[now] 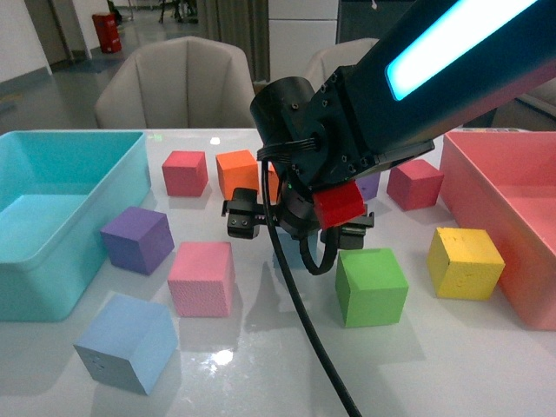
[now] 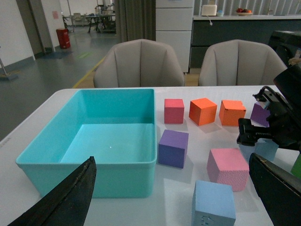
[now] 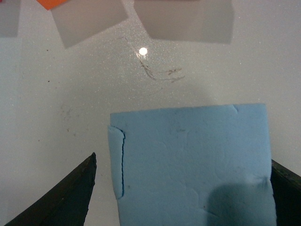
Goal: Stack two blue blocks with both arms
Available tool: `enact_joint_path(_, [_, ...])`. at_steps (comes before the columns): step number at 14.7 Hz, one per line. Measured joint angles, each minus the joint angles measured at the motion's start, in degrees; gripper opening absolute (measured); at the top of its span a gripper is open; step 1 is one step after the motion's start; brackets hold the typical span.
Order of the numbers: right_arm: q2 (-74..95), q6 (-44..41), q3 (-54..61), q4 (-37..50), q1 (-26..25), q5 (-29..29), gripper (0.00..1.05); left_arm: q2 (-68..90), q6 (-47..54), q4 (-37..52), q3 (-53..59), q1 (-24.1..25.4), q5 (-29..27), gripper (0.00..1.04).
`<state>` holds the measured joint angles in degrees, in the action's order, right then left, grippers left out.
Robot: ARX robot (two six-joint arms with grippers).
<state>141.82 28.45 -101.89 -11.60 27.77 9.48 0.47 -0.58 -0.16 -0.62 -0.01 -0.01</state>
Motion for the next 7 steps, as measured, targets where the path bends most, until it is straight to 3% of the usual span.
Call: enact_joint_path(7, [-11.8, -0.2, 9.2, 4.5, -0.2, 1.0, 0.98, 0.0, 0.0, 0.0, 0.0, 0.0, 0.0, 0.98])
